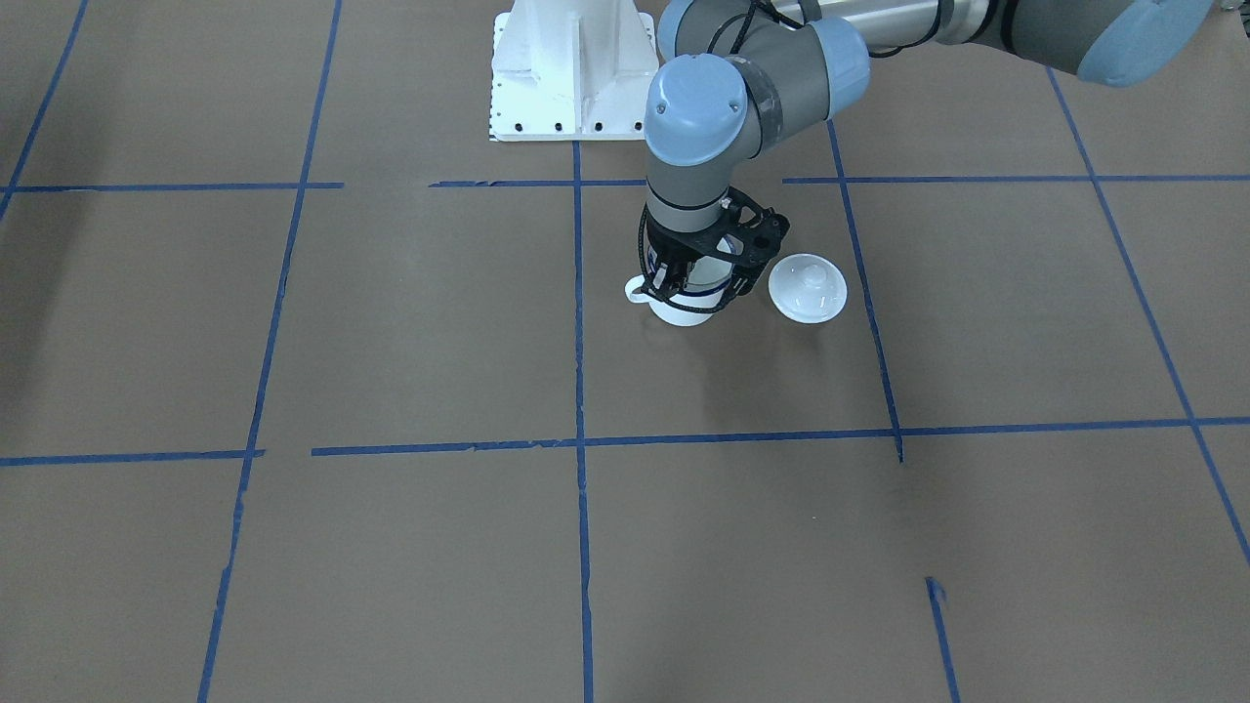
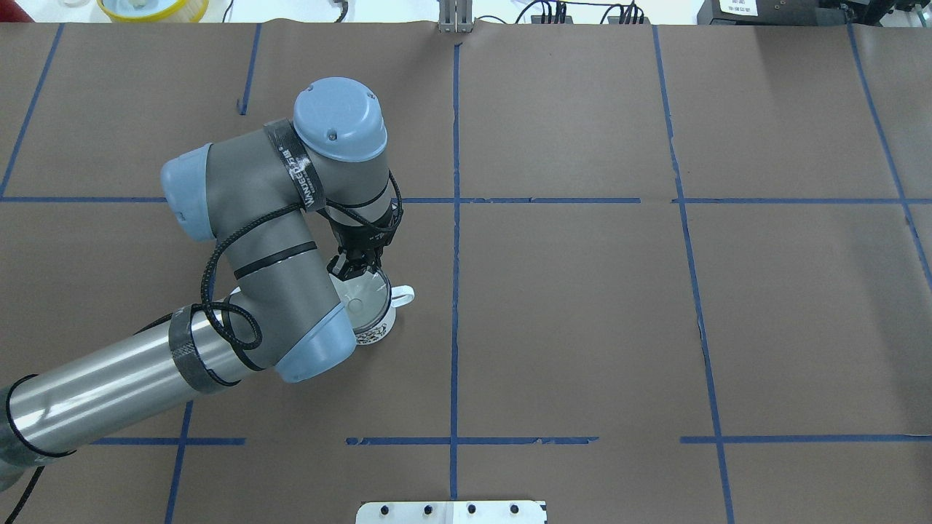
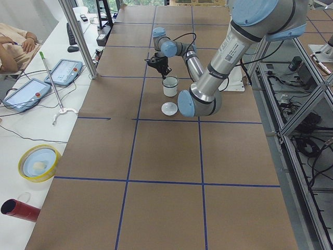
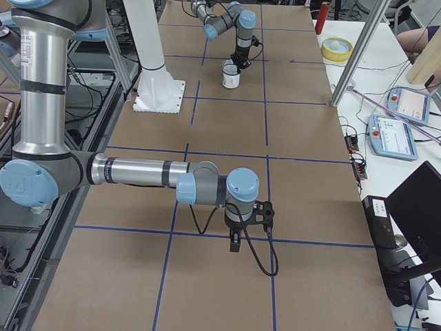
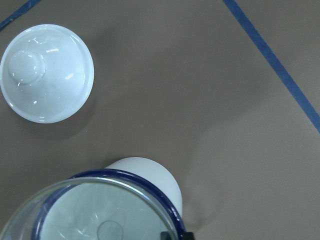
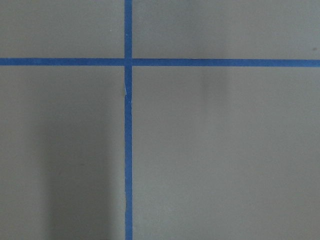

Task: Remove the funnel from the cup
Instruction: 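Lift the glass funnel out of the mug with the left gripper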

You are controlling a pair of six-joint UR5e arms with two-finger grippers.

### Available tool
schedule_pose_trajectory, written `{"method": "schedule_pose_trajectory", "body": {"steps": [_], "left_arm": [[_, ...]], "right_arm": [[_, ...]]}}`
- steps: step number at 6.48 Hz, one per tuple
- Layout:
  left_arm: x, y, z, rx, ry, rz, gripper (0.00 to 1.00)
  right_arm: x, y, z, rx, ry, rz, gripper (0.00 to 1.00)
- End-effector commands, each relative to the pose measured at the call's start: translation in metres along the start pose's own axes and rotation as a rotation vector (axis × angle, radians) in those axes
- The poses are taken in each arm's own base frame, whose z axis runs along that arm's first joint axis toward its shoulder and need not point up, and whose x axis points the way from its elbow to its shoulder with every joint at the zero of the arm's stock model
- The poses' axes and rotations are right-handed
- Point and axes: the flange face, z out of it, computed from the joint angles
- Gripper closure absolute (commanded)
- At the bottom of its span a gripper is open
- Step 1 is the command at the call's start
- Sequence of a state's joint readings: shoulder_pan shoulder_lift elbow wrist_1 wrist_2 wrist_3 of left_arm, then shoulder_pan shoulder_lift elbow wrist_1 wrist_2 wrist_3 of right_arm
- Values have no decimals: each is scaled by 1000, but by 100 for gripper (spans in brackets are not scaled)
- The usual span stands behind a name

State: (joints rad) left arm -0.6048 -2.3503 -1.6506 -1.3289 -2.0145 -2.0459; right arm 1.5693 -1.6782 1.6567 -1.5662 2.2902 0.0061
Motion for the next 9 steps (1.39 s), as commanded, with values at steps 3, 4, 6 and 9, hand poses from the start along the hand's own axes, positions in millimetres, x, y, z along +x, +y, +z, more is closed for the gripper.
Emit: {"method": "schedule_pose_trajectory", "body": {"steps": [3, 4, 6, 9], "left_arm": [[10, 14, -28, 16, -1, -6, 100], [5, 13, -62, 59, 33, -13, 100], [7, -25, -137, 118, 157, -55, 100], [59, -117, -172, 206, 412, -100, 100]], "right_arm": [[0, 0, 0, 0, 0, 0, 0], [0, 0, 0, 0, 0, 0, 0], [0, 0, 0, 0, 0, 0, 0], [0, 0, 0, 0, 0, 0, 0]]}}
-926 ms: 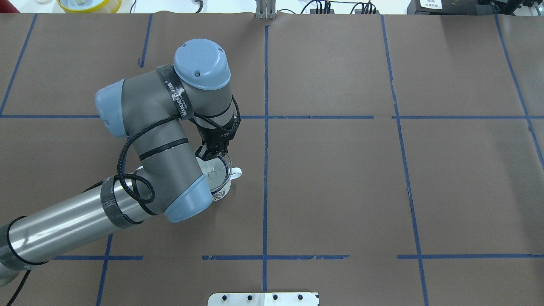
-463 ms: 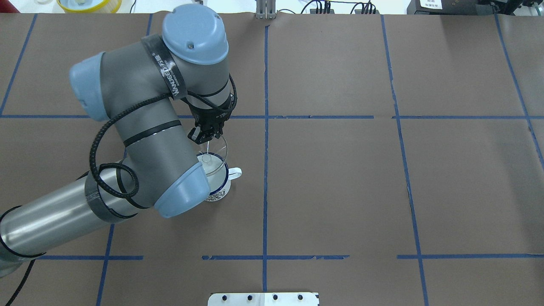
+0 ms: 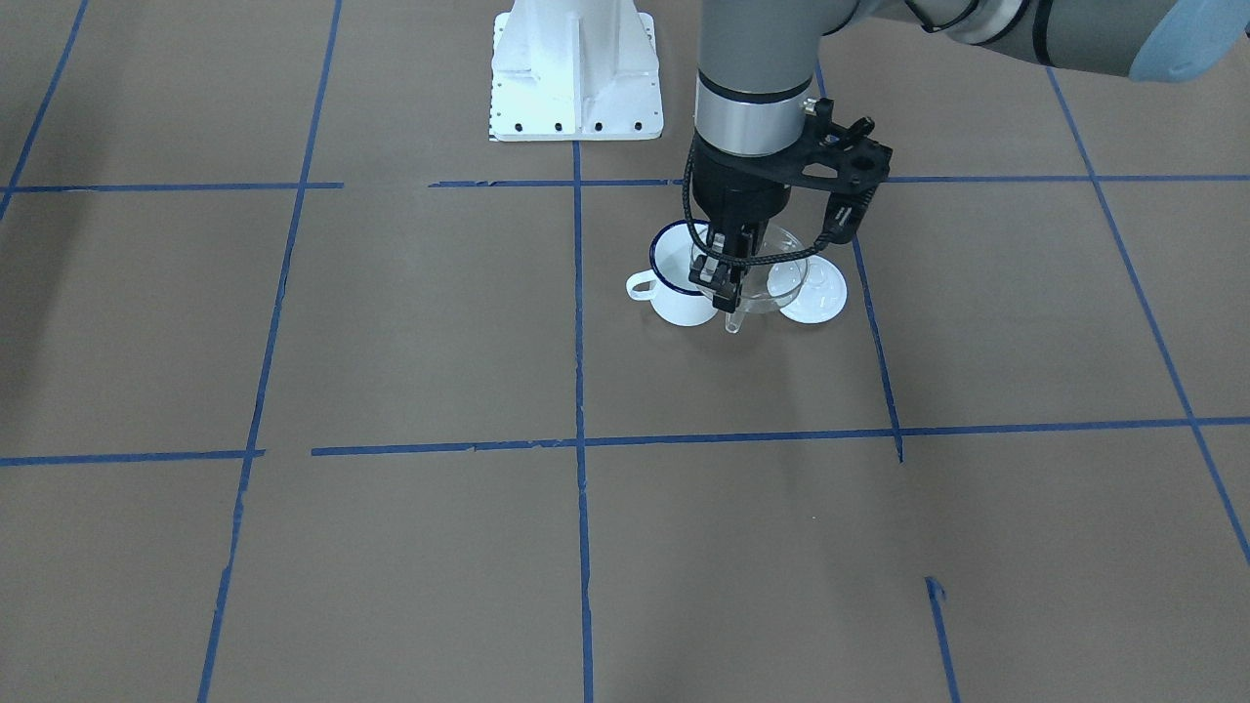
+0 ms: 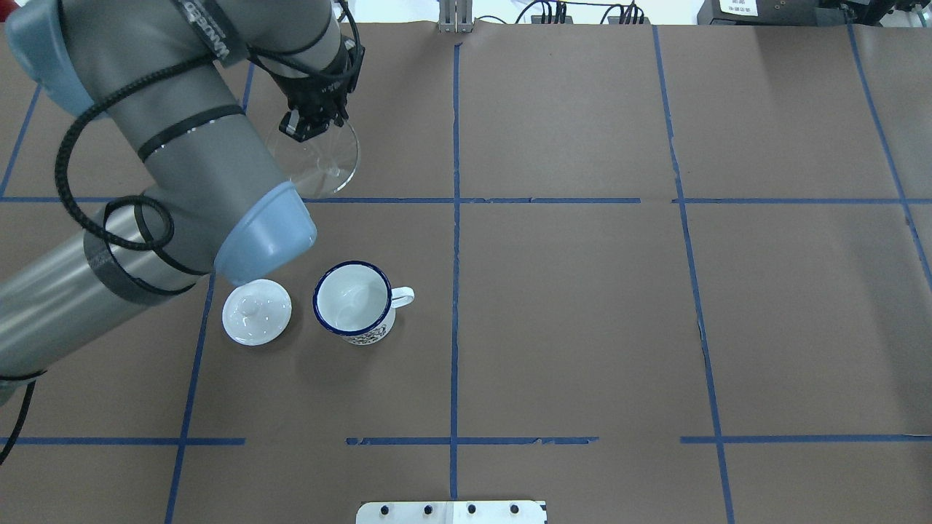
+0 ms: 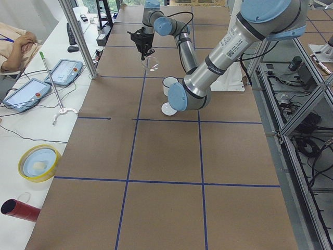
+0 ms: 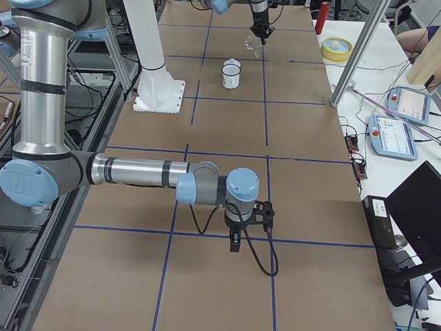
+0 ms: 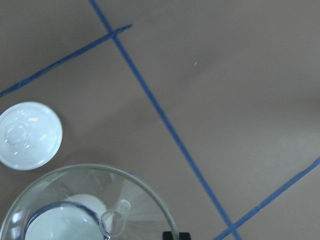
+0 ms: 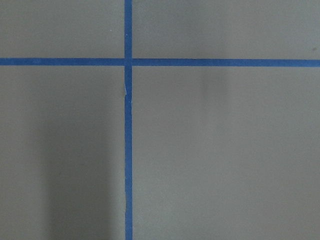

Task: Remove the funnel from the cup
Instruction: 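Lift the glass funnel out of the mug with the left gripper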

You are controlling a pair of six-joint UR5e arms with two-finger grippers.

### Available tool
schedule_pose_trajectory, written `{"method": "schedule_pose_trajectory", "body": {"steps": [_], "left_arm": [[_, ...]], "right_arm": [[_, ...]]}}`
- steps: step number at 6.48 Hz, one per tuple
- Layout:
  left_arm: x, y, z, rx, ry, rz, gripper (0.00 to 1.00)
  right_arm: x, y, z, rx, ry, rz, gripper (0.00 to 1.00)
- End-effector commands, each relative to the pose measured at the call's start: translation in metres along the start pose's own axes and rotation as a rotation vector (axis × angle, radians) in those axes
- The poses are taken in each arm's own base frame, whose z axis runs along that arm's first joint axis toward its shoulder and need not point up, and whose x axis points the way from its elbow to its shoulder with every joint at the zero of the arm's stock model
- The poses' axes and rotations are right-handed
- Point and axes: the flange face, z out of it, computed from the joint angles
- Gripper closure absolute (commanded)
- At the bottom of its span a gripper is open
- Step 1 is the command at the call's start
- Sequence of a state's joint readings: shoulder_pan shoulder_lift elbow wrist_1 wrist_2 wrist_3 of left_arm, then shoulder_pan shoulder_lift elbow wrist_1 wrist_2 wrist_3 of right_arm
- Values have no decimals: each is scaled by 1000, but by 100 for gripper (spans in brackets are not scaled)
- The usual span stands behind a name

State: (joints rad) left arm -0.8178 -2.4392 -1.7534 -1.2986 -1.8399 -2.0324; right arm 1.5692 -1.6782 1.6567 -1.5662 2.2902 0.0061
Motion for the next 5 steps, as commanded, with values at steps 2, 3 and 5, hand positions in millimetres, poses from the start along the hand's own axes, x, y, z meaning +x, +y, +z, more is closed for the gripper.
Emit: {"method": "schedule_pose_trajectory", "body": {"steps": [2, 3, 5], "left_arm": [[37, -82, 58, 50, 265, -19, 100], [41, -105, 93, 89, 394, -12, 100], [11, -148, 164, 135, 464, -20, 100]], "right_arm": [[0, 0, 0, 0, 0, 0, 0], [0, 0, 0, 0, 0, 0, 0], [0, 0, 0, 0, 0, 0, 0]]}}
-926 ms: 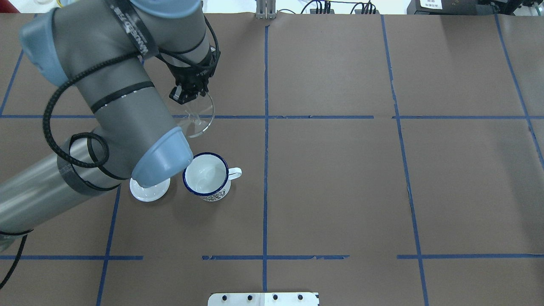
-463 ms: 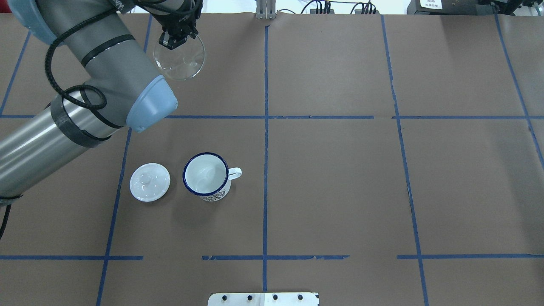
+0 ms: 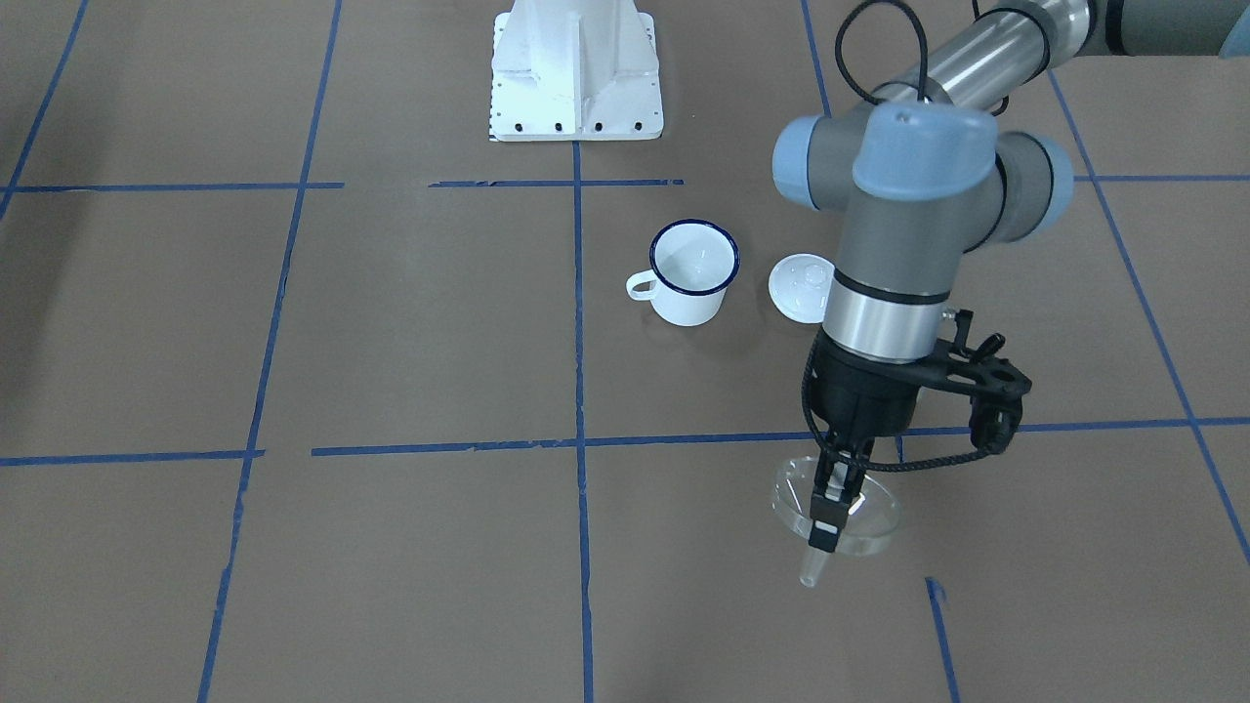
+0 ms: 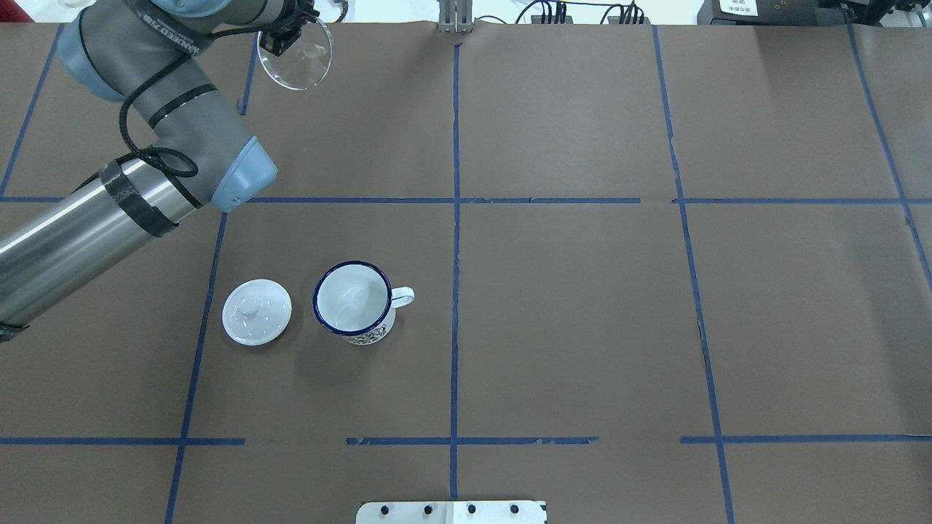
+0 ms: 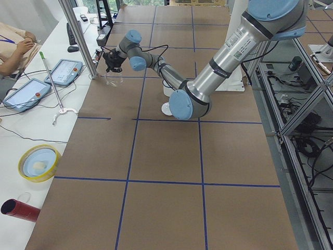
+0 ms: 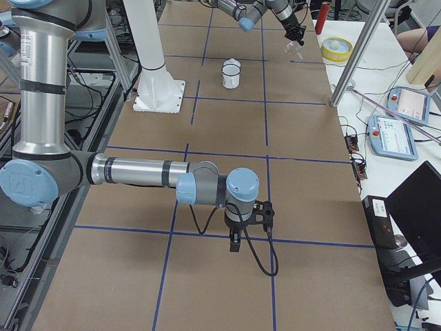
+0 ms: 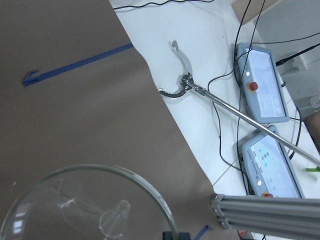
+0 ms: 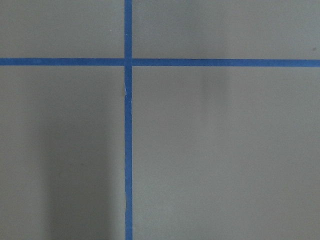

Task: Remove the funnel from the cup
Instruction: 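Carry the funnel farther from the robot and set it on the table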

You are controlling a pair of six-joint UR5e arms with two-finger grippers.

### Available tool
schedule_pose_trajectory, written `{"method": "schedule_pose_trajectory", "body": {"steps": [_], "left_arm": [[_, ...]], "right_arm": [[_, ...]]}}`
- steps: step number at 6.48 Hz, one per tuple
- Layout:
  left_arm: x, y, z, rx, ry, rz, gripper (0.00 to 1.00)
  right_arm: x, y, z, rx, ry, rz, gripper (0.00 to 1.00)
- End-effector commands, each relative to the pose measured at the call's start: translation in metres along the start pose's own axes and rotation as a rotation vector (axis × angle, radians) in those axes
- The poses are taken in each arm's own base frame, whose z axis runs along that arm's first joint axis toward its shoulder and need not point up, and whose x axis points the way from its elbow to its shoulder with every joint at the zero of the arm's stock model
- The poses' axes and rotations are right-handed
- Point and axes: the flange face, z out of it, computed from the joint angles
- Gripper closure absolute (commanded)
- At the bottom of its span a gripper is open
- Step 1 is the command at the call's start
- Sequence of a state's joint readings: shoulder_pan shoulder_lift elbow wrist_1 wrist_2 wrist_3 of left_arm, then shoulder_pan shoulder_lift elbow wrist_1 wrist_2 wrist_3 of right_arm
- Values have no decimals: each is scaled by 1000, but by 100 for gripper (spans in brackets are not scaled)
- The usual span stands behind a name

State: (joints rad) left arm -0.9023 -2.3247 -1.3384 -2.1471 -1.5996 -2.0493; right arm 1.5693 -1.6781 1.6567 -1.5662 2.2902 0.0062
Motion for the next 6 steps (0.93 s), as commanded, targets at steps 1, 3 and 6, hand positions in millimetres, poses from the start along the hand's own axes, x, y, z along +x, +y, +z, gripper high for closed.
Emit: {"method": "schedule_pose_trajectory", "body": {"steps": [1, 3, 6], "left_arm": [[-41, 2, 25, -15, 19, 12, 100], [-73, 37, 34, -63, -5, 36, 100], [-101, 36, 34, -116, 63, -8, 100]], "right_arm": [[0, 0, 0, 0, 0, 0, 0], [0, 0, 0, 0, 0, 0, 0], [0, 0, 0, 0, 0, 0, 0]]}}
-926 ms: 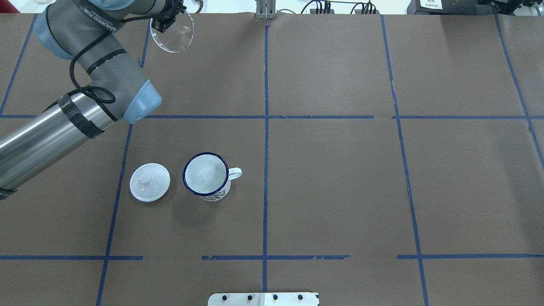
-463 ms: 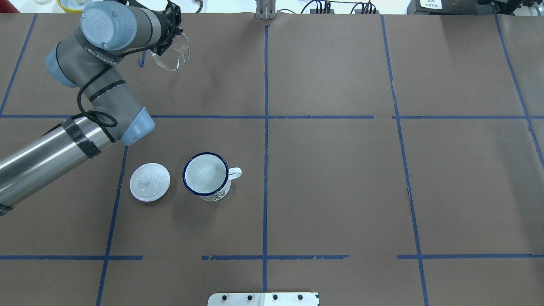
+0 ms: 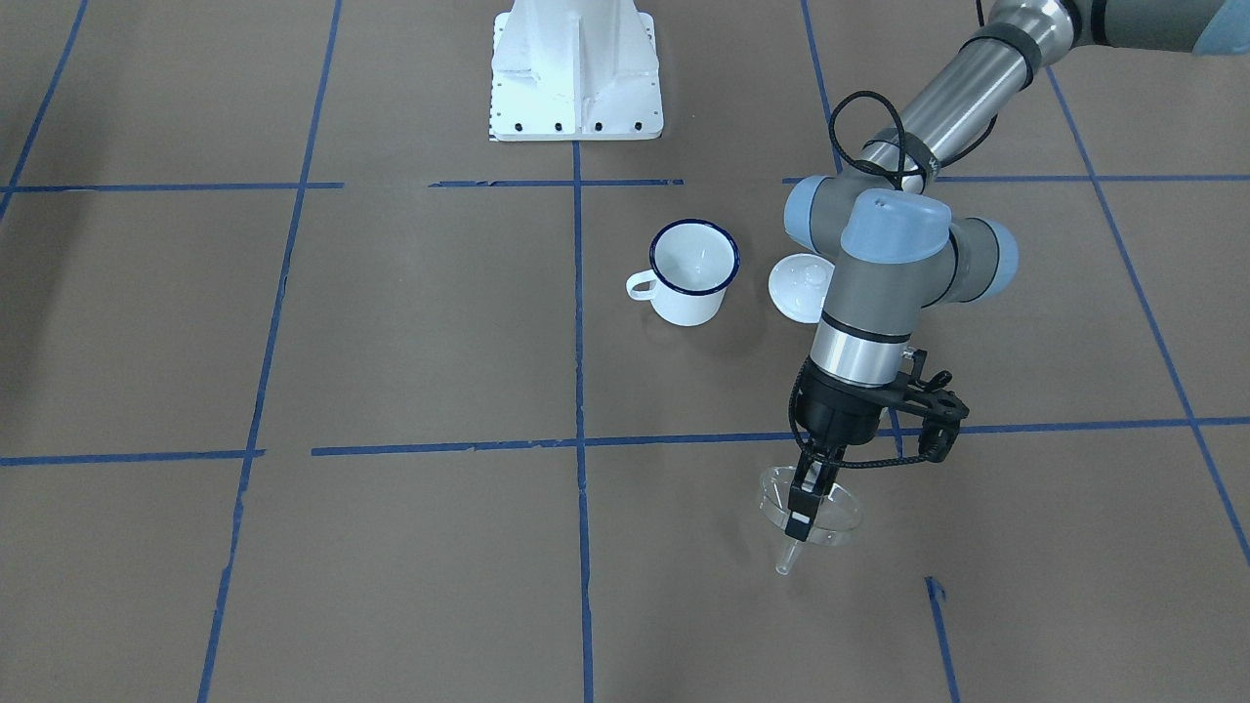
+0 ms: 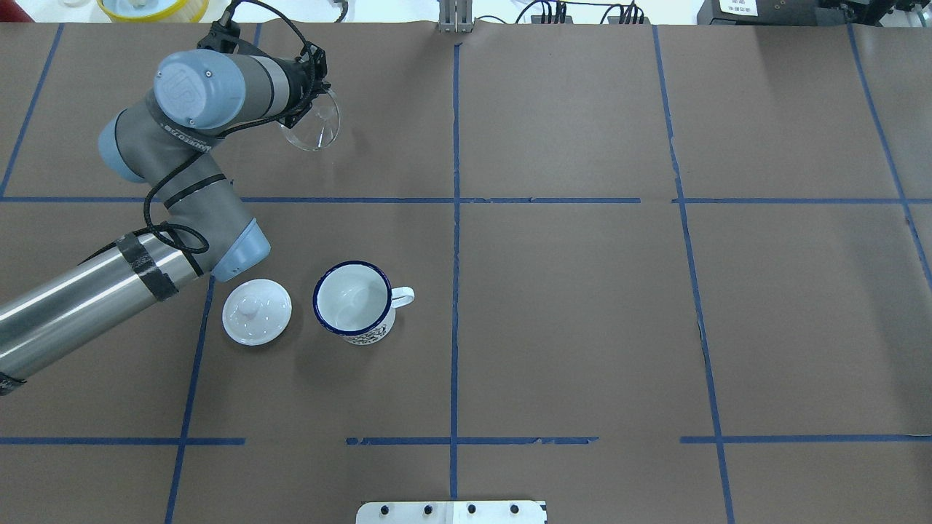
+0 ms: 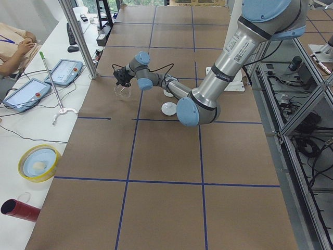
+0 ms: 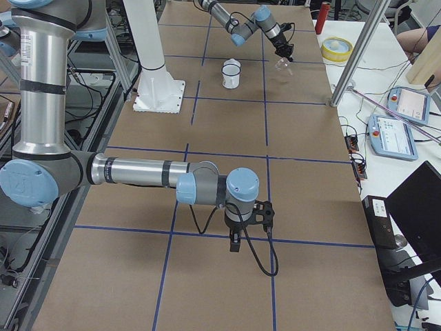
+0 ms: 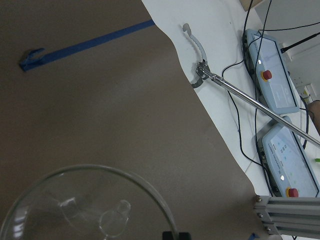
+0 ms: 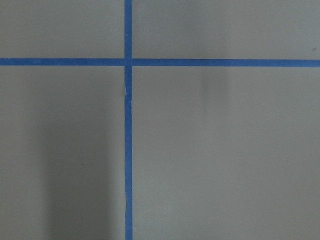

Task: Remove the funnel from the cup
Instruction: 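Carry the funnel farther from the robot and set it on the table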

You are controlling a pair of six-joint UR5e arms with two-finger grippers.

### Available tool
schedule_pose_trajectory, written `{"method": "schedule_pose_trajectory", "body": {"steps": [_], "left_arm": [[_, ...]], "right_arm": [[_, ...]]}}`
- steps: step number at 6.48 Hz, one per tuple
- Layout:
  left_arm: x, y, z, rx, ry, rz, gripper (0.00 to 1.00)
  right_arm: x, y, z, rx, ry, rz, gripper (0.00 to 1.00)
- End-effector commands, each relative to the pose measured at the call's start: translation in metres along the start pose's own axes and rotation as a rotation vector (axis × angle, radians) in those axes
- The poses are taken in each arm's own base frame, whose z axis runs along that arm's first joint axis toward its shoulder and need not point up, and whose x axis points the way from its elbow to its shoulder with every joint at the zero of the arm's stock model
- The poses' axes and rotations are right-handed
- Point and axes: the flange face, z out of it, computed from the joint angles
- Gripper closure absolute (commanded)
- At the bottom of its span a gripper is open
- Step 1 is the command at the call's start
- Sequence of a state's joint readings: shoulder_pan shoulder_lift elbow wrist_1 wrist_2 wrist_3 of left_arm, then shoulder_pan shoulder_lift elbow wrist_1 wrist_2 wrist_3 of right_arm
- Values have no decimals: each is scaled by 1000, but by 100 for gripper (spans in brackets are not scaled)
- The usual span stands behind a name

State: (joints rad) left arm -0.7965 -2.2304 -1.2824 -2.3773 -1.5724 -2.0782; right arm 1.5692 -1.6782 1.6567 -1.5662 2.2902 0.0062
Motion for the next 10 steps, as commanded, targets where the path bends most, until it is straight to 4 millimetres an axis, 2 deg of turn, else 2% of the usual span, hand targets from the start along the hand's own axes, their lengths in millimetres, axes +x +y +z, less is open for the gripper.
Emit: {"method": "schedule_pose_trajectory", "body": {"steps": [1, 3, 4, 6, 7, 8, 9, 10], "left_arm": [[-14, -5, 0, -16, 25, -24, 100], [-18, 0, 3, -21, 19, -23, 100], [-23, 3, 6, -22, 9, -21, 91], [-29, 9, 10, -15, 5, -18, 52], [-28, 9, 10, -15, 5, -21, 29], [-29, 9, 8, -13, -3, -13, 12], [-51, -2, -2, -15, -39, 36, 6], [-50, 8, -24, -64, -149, 155, 6]], "right_arm": [[0, 0, 0, 0, 0, 0, 0], [0, 0, 0, 0, 0, 0, 0], [0, 0, 0, 0, 0, 0, 0], [0, 0, 0, 0, 0, 0, 0], [0, 0, 0, 0, 0, 0, 0], [0, 0, 0, 0, 0, 0, 0], [0, 0, 0, 0, 0, 0, 0], [0, 0, 0, 0, 0, 0, 0]]}}
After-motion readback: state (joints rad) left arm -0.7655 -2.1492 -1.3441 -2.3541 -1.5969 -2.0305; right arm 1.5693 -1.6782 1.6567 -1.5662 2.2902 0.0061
